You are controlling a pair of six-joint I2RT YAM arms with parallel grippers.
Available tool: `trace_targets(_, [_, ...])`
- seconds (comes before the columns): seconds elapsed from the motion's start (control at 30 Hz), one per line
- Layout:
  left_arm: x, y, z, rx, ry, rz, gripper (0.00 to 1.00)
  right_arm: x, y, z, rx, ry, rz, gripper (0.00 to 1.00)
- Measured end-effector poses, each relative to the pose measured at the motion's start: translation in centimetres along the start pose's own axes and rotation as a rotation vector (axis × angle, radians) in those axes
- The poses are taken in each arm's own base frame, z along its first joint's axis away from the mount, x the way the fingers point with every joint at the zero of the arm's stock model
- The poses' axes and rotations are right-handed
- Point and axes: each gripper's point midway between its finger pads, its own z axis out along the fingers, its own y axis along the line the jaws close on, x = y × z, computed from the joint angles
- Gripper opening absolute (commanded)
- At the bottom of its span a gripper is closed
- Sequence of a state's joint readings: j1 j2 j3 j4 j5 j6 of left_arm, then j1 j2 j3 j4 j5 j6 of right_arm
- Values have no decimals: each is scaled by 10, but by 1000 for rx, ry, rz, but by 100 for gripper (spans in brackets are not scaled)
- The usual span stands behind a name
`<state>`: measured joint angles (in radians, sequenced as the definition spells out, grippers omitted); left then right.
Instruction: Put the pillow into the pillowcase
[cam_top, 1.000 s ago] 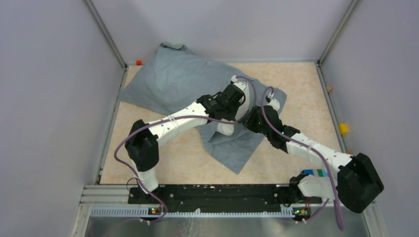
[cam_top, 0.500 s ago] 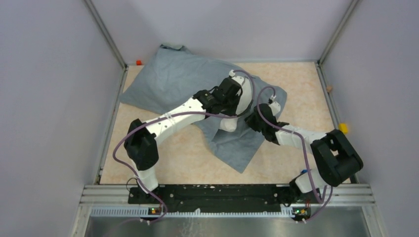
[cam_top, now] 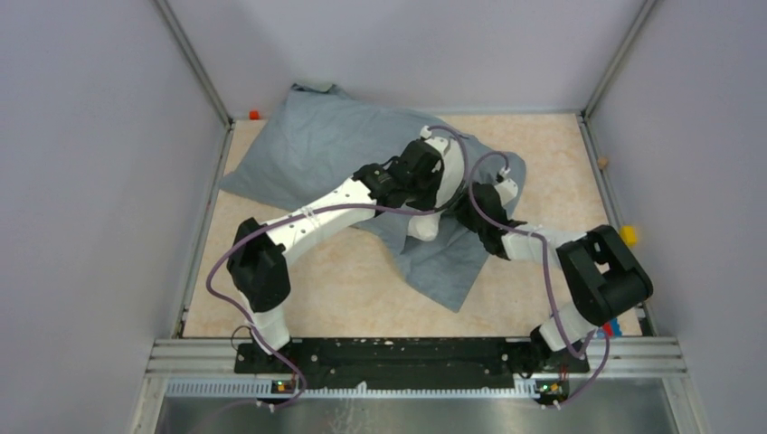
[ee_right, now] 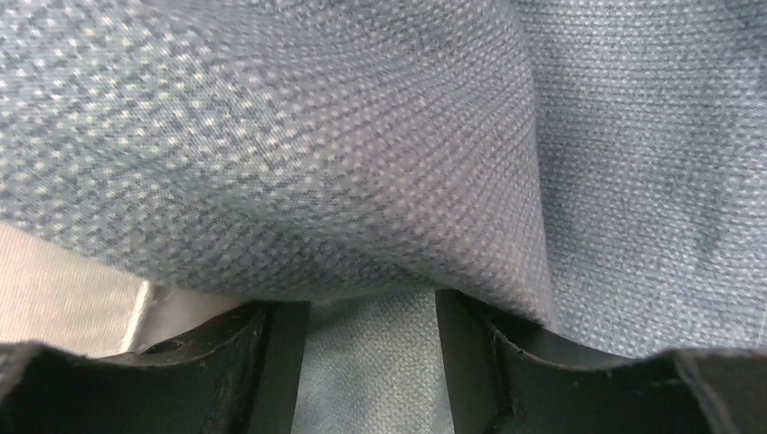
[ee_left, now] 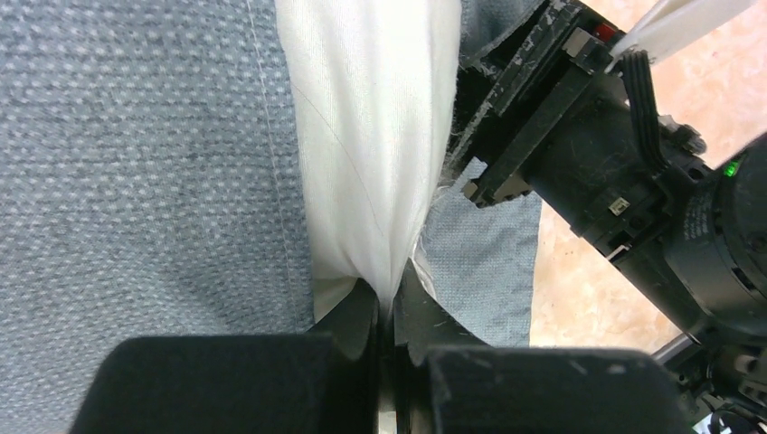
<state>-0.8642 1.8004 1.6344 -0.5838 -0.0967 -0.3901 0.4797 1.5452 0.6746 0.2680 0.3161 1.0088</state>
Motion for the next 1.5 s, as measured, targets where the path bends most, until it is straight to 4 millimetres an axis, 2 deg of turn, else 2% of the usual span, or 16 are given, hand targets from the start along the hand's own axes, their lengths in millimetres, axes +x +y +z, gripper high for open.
trace_targets(0.13, [0, -4, 0, 25, 2, -2, 0, -2, 1, 11, -27, -22, -8, 48])
trace_targets(0.23, [0, -5, 0, 34, 6, -4, 0, 2, 0, 24, -6, -10, -28, 35])
trace_targets(0.27, [0, -5, 0, 36, 7, -4, 0, 3, 1, 29, -2, -8, -31, 27])
trace_targets(0.3, [0, -5, 0, 37, 7, -4, 0, 4, 2, 33, 2, -7, -35, 10])
trace_targets(0.33, [0, -5, 0, 38, 7, -5, 0, 4, 2, 35, 6, -8, -39, 0])
trace_targets(0.5, [0, -7, -1, 51, 11, -6, 0, 0, 3, 38, 34, -11, -57, 0])
trace_targets(0.6, [-1, -7, -1, 60, 10, -14, 0, 0, -2, 33, 51, -1, -87, 0])
trace_targets(0.7, [-8, -8, -2, 79, -1, -33, 0, 1, -4, 9, 24, 15, -121, 0])
trace_targets(0.77, [-20, -9, -3, 94, -22, -53, 0, 2, -1, -12, -19, 21, -144, 0])
trace_targets(0.87, [-42, -12, 3, 119, -69, -74, 0, 12, 13, -46, -142, 52, -192, 0])
trace_targets(0.97, [-47, -14, 17, 148, -77, -92, 0, 19, 34, -76, -275, 75, -252, 0])
trace_targets(1.07, [-41, -13, 33, 165, -53, -105, 0, 19, 54, -104, -389, 79, -312, 0])
trace_targets(1.23, [-30, -11, 53, 208, -56, -127, 0, 8, 67, -140, -504, 67, -367, 0])
trace_targets(1.33, [-10, -9, 65, 232, -30, -148, 0, 10, 76, -158, -578, 92, -395, 0])
trace_targets(1.5, [24, -9, 91, 263, 33, -171, 0, 10, 104, -182, -709, 136, -423, 0])
